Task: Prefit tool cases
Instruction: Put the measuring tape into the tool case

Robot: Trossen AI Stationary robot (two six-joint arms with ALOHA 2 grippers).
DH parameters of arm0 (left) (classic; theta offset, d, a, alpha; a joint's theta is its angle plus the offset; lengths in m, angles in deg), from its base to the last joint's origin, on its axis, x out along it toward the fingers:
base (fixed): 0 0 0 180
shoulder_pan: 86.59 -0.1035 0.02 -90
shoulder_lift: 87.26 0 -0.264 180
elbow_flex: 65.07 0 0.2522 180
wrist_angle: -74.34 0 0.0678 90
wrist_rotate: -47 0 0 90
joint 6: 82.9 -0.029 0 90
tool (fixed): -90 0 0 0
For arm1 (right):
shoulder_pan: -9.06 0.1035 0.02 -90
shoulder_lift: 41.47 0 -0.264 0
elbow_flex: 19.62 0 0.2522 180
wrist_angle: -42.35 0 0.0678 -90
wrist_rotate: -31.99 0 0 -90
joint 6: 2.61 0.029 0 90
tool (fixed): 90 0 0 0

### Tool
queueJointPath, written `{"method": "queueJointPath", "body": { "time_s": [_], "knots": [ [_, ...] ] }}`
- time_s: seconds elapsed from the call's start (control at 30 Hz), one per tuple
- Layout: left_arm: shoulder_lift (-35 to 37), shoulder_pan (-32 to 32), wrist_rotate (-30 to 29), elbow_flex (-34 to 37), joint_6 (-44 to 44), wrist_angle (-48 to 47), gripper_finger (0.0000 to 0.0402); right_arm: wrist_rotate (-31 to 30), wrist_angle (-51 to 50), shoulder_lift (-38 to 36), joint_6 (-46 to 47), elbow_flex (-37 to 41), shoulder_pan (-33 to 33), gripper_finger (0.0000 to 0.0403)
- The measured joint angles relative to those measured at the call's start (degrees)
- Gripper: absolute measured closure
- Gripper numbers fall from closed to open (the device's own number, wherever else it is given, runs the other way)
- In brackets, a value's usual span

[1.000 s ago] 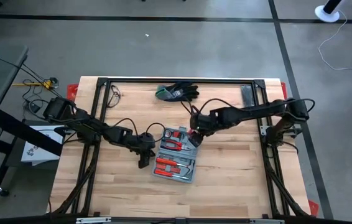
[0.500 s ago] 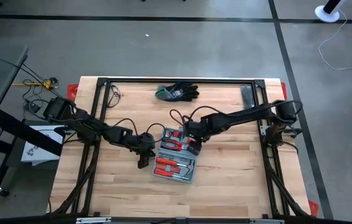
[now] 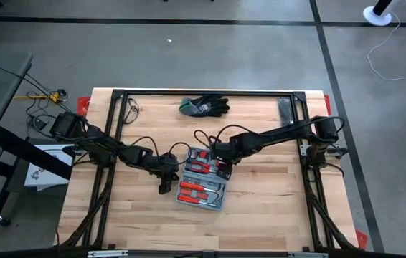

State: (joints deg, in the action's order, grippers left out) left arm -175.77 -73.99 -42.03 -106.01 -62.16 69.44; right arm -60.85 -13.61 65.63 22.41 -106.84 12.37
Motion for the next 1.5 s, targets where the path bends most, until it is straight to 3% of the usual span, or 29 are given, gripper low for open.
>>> {"method": "queueJointPath", "body": {
  "time_s": [1.03,1.2,1.5],
  "knots": [
    [0.0,0.0,-0.1,0.0,0.1,0.0,0.0401,-0.1,2.2,3.7,1.5,0.0,-0.3,0.0156],
    [0.0,0.0,-0.1,0.0,0.0,0.0,0.0401,0.1,2.0,3.6,4.1,0.0,-0.3,0.0111],
    [0.0,0.0,-0.1,0.0,-0.6,0.0,0.0401,0.3,1.0,3.5,3.9,-1.7,-0.3,0.0101]
  ]
}}
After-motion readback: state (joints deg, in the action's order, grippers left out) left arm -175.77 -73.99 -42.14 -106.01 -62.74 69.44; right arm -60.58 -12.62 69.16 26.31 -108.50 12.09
